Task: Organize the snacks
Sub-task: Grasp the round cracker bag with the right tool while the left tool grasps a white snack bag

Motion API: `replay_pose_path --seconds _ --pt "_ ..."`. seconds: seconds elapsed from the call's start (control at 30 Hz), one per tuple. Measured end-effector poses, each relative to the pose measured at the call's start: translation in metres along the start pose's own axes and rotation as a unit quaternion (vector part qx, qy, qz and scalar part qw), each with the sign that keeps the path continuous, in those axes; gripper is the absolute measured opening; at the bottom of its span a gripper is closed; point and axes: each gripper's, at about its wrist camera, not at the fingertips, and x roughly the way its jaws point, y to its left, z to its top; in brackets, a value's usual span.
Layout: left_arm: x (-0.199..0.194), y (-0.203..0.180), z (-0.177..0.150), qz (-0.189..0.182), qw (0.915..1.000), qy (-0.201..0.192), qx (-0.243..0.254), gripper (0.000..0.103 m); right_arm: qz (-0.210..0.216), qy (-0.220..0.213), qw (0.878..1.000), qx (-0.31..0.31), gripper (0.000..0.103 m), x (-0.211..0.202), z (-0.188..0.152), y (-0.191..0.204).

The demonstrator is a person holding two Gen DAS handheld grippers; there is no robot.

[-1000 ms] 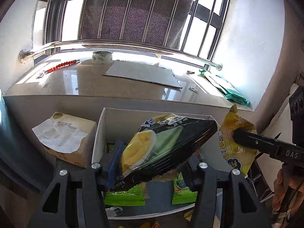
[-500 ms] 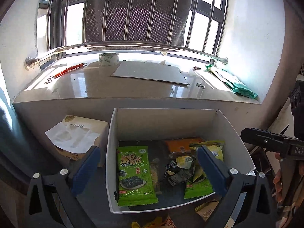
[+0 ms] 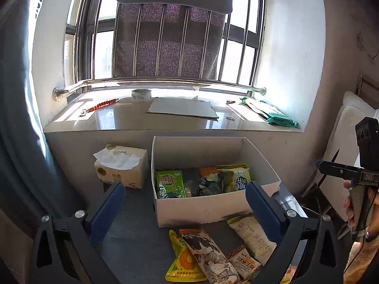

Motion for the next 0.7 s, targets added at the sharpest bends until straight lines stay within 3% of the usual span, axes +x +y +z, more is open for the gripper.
replay_pose_path --seconds 0.17,0.37,0.53,0.7 --pt "-0.043 -0.014 -0.051 -0.016 0.9998 -0.009 -0.002 0.103 -0.007 -0.012 1.0 0.009 0.103 -0.043 -0.059 -0.005" --pt "-0.068 -0.017 -0.112 -0.031 0.9979 -0.002 -0.058 0.103 -0.037 0.017 0.995 0.095 0.103 -0.06 -0.15 -0.02" --pt "-0.074 -0.015 -0.129 -0.035 0.9967 0.005 -0.073 0.103 -0.055 0.07 0.988 0.123 0.103 -0.049 -0.203 -0.019" --pt "-0.078 -0.013 -0.131 -0.028 0.997 0.0 -0.072 0.103 -0.083 0.107 0.987 0.091 0.103 -0.028 -0.217 -0.006"
